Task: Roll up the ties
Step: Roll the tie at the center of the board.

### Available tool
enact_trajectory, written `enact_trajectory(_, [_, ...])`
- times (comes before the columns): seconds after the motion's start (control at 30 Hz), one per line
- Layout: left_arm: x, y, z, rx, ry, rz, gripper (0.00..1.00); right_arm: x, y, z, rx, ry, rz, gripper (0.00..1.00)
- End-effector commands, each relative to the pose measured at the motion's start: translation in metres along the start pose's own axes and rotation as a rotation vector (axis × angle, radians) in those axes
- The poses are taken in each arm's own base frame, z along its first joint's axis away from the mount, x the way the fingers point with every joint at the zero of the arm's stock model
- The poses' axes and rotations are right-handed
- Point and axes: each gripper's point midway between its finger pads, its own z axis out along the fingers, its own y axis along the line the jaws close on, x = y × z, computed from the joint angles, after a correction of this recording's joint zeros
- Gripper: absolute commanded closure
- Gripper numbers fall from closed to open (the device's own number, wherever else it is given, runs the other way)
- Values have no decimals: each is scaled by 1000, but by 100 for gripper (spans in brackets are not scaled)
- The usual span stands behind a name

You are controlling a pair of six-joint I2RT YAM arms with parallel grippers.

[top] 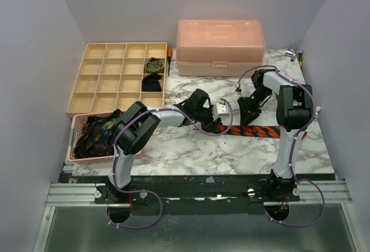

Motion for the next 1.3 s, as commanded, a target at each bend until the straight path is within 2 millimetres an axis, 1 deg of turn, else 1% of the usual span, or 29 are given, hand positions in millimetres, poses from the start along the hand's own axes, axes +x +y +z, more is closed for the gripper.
enact_trajectory(0.0, [76,-6,-8,-56,218,-155,70,-11,-29,-29,145,-100,-131,68])
enact_trajectory(0.07, [76,-5,-7,-63,222,-169,70,3,-22,-29,128,-87,-120,68])
enact_trajectory(0.1, [75,-5,-7,-62,220,-174,70,10,-21,-26,125,-81,-114,68])
enact_trajectory(0.2, [71,-2,-6,-65,213,-183,70,20,-26,-12,129,-63,-80,72])
enact_trajectory(0.23, [70,-2,-6,-66,213,-188,70,21,-32,-5,141,-52,-65,75])
enact_trajectory(0.27, [68,-2,-7,-63,210,-192,70,20,-42,0,176,-45,-50,77])
enact_trajectory(0.33, [61,-5,-9,-44,186,-197,70,16,-63,8,255,-44,-46,79])
enact_trajectory(0.4, [49,-7,-13,-34,152,-196,70,12,-79,16,304,-28,-40,80])
enact_trajectory(0.47, [33,-9,-21,-23,108,-197,70,10,-89,23,323,-10,-33,81])
enact_trajectory(0.5, [25,-12,-24,-12,88,-200,69,9,-92,24,334,-10,-35,82])
enact_trajectory(0.53, [11,-10,-27,-15,45,-183,69,8,-95,27,340,-5,-32,82])
enact_trajectory(0.6, [-4,-15,-34,0,-2,-167,67,7,-100,29,357,-1,-29,82])
enact_trajectory(0.67, [-15,-19,-39,14,-37,-153,66,4,-104,29,368,-1,-29,82])
enact_trajectory(0.7, [-17,-20,-40,19,-43,-148,66,2,-106,29,374,-2,-31,83])
enact_trajectory(0.77, [-12,-24,-42,33,-37,-135,65,-2,-108,29,381,-4,-32,83])
enact_trajectory(0.87, [15,-28,-40,31,12,-113,65,-11,-112,28,391,-20,-41,83])
enact_trajectory(0.97, [42,-24,-36,-7,80,-134,65,-23,-117,26,399,-30,-50,83])
enact_trajectory(1.03, [58,-20,-31,-31,128,-152,65,-33,-117,24,390,-45,-63,83])
enact_trajectory(1.1, [72,-16,-27,-53,183,-160,66,-41,-112,20,369,-56,-81,83])
enact_trajectory(1.13, [78,-13,-27,-66,208,-160,67,-41,-108,16,350,-60,-92,82])
enact_trajectory(1.23, [90,-5,-25,-103,247,-153,70,-41,-92,1,314,-77,-122,74])
enact_trajectory(1.27, [91,-3,-25,-111,254,-153,71,-44,-84,-7,302,-98,-130,72])
